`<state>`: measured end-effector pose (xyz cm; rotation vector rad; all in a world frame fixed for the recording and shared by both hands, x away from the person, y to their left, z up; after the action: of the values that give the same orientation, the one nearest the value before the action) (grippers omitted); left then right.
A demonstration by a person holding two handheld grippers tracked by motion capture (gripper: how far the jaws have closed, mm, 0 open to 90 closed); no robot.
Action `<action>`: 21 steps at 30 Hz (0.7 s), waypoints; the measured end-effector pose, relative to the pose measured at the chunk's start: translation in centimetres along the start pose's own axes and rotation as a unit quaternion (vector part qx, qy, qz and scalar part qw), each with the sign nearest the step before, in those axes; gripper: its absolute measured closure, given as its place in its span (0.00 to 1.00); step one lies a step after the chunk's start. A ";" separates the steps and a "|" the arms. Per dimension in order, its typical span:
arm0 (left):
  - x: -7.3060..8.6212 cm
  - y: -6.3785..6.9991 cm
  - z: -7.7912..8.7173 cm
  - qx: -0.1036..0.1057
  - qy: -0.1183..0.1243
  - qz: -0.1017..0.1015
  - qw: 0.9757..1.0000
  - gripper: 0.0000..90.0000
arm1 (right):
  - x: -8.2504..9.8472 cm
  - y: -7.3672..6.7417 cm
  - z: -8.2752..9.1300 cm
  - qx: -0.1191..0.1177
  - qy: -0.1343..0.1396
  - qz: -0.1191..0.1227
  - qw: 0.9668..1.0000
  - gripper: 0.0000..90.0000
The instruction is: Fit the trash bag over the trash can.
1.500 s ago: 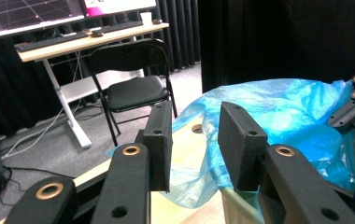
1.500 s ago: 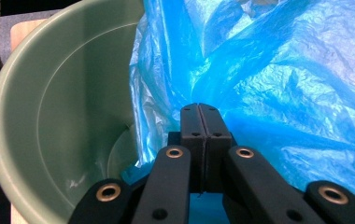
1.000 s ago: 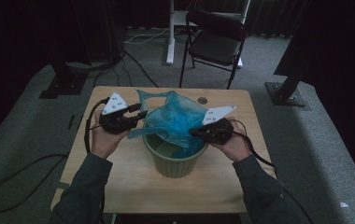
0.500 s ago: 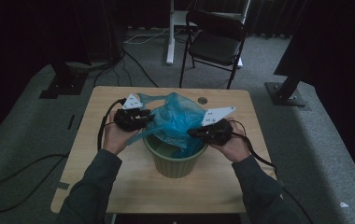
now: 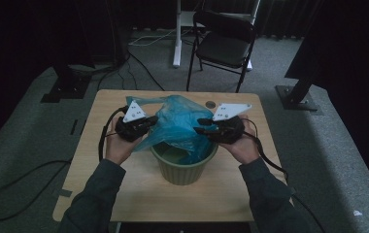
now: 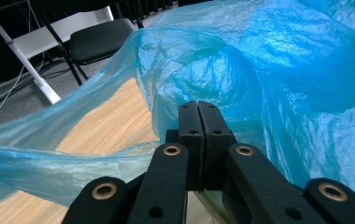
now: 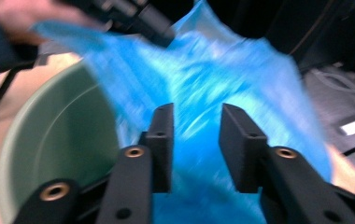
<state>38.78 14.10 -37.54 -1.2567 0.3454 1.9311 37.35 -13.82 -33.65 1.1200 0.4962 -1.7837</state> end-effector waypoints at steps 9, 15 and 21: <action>-0.2 1.2 0.8 0.005 0.019 -0.019 1.000 0.99 | -2.2 1.7 -2.7 0.039 -0.014 -0.028 0.999 0.47; -0.1 1.8 1.3 0.006 0.028 -0.027 0.999 0.99 | -1.7 2.0 -4.4 0.031 -0.069 -0.030 0.997 0.76; 0.6 1.6 2.1 0.000 0.031 -0.021 0.999 0.99 | -1.4 1.7 -3.7 0.047 -0.077 -0.023 0.996 1.00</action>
<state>36.09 14.62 -37.35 -1.3151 0.3472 1.8593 40.77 -11.26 -34.05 1.0328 0.3504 -1.9324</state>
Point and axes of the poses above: each handheld gripper's, and its own axes: z roughly backward along the jaws, x roughly out of its underside, y roughly to its right, the point moved 2 cm from there along -z, roughly forward along the jaws, and after that the axes turned 2 degrees about -z, right-handed, at the moved point
